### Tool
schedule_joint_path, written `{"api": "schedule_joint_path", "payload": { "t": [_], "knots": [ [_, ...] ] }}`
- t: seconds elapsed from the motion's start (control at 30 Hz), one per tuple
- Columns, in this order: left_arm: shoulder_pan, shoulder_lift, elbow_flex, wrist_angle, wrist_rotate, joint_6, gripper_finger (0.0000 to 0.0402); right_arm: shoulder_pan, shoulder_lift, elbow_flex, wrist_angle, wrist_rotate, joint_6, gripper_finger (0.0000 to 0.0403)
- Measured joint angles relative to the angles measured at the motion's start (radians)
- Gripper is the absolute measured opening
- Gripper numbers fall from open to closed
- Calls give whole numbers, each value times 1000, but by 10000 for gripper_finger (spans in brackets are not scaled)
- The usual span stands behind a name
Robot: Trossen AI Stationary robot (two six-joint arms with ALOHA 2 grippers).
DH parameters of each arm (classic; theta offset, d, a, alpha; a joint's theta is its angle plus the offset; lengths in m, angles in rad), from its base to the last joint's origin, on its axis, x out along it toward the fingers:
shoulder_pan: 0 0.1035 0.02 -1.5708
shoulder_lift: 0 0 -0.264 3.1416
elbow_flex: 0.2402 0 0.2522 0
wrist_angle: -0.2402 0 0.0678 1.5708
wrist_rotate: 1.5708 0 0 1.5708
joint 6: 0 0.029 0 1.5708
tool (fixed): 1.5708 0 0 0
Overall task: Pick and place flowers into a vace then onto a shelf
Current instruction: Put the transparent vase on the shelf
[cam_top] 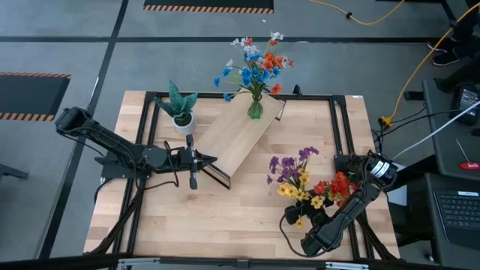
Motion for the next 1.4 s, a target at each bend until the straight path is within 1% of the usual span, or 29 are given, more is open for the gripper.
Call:
{"api": "schedule_joint_path", "payload": {
  "t": [0.17,0.37,0.53,0.63,0.73,0.83,0.97,1.1,1.27,1.4],
  "knots": [
    [0,0,0,0,0,0,5,1,1,0,16,71,-38,116],
    [0,0,0,0,0,0,5,1,1,21,-6,93,-143,116],
    [0,0,0,0,0,0,2,0,1,94,-61,153,-217,116],
    [0,0,0,0,0,0,3,-1,1,152,-122,157,-246,116],
    [0,0,0,0,0,0,5,-2,1,213,-135,158,-294,116],
    [0,0,0,0,0,0,5,-13,1,270,-133,163,-377,116],
    [0,0,0,0,1,0,6,-45,1,368,-129,167,-547,116],
    [0,-5,0,-30,71,0,3,-78,-6,450,-127,170,-703,116],
    [-3,-32,0,-84,158,0,2,-109,-86,469,-105,188,-821,116],
    [-21,-78,0,-135,163,0,3,-134,-165,445,-34,216,-968,116]
  ]
}}
